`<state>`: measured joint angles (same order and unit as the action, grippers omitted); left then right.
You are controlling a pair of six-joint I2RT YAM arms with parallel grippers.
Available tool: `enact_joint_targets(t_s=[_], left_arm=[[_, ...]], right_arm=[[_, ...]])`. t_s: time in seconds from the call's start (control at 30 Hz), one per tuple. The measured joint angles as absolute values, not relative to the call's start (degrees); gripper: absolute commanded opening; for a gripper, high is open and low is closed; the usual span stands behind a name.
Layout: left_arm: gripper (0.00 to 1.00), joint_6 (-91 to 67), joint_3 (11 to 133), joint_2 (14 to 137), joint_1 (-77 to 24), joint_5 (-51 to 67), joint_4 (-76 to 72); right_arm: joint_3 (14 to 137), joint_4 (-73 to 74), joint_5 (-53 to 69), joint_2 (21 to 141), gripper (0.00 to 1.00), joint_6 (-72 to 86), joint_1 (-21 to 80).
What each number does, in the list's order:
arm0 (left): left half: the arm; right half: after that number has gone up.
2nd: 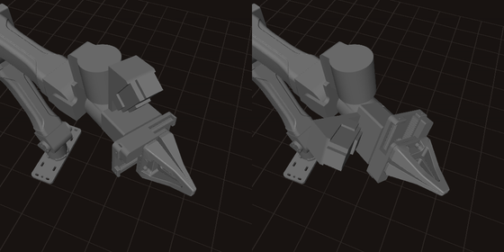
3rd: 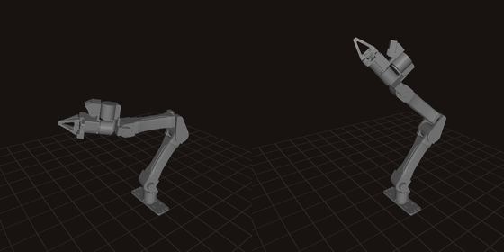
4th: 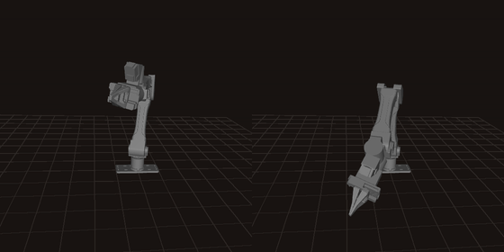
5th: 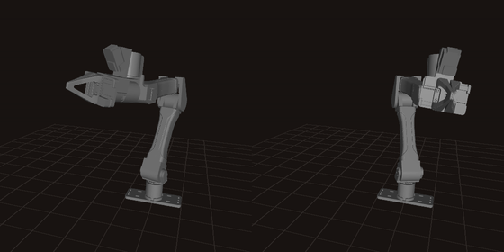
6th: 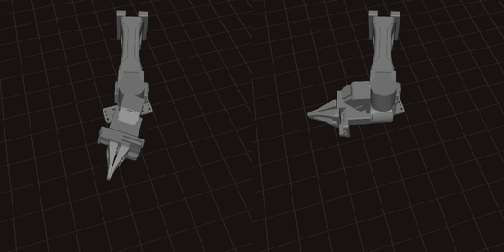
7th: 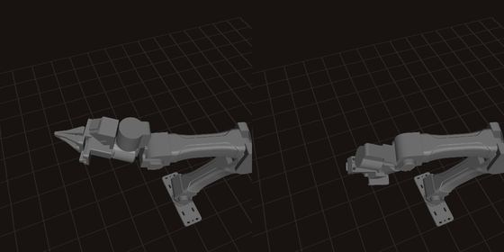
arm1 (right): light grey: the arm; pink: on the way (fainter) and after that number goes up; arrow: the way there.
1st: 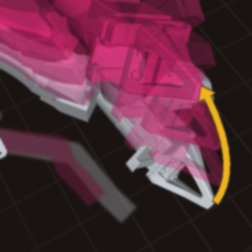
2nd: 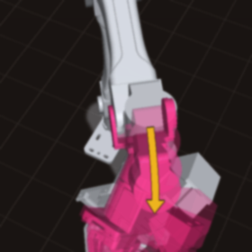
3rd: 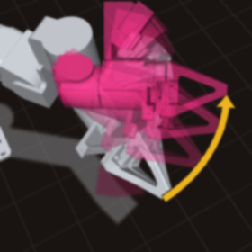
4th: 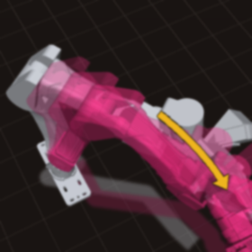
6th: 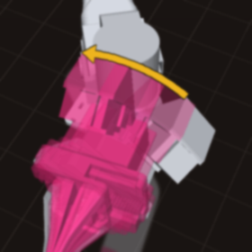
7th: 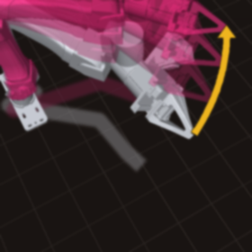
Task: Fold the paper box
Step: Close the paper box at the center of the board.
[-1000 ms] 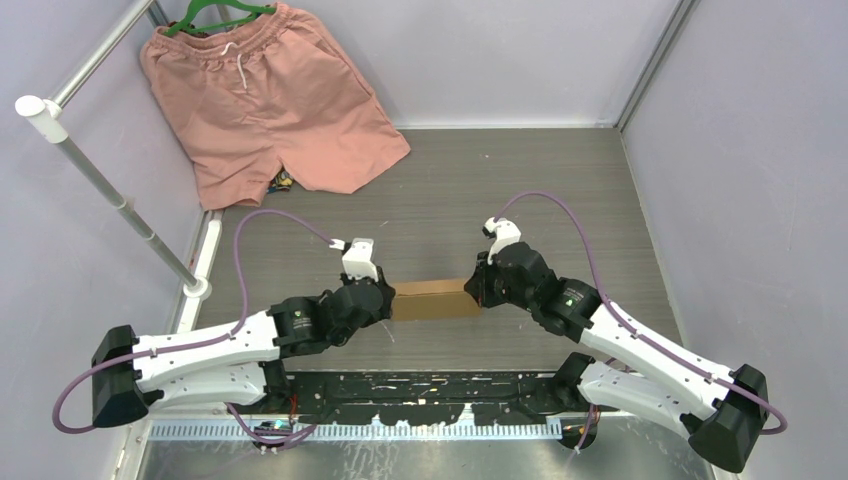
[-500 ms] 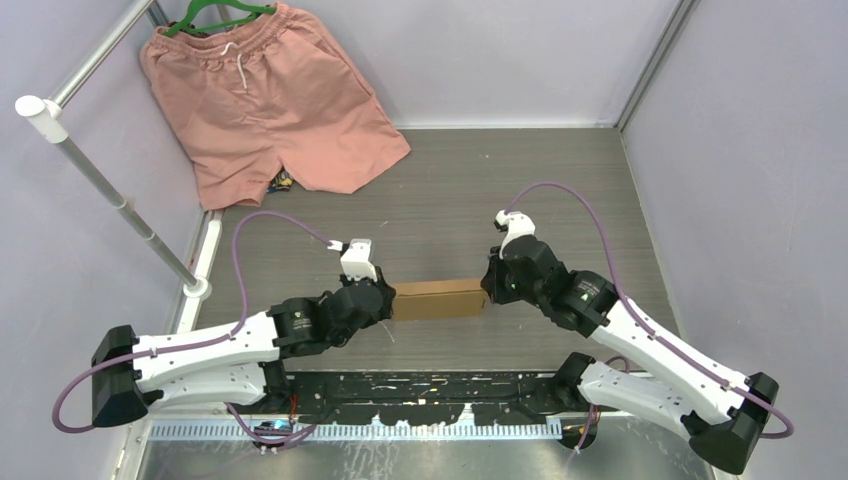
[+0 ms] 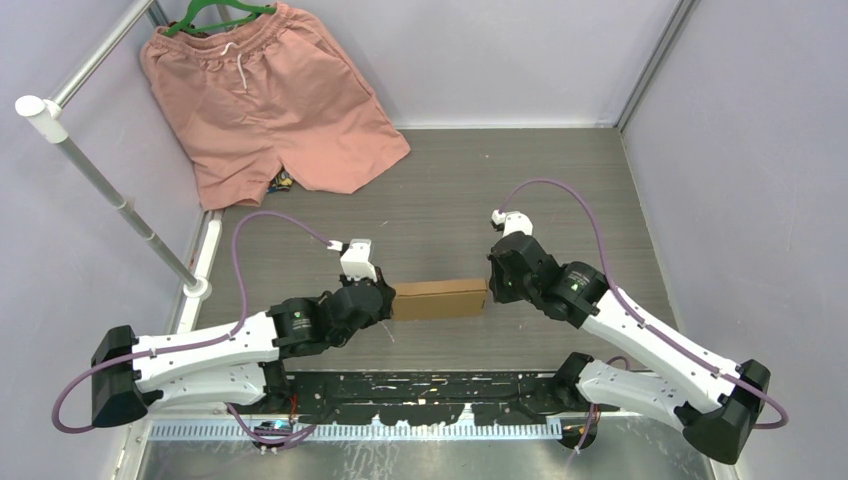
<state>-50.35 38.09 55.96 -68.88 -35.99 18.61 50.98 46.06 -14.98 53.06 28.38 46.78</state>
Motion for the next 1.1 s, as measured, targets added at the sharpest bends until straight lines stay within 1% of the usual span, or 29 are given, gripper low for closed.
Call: enact_joint_targets(t_s=[0.37, 1.1], left_arm=[[0.12, -50.3, 38.1, 56.0, -68.9, -36.0, 18.6], [0.12, -50.3, 38.2, 56.2, -68.9, -36.0, 18.6]], right_arm=[[51.3, 46.3, -15.1, 53.3, 0.05, 28.0, 46.8], [52.2, 44.6, -11.9, 58.2, 0.04, 28.0, 46.8]])
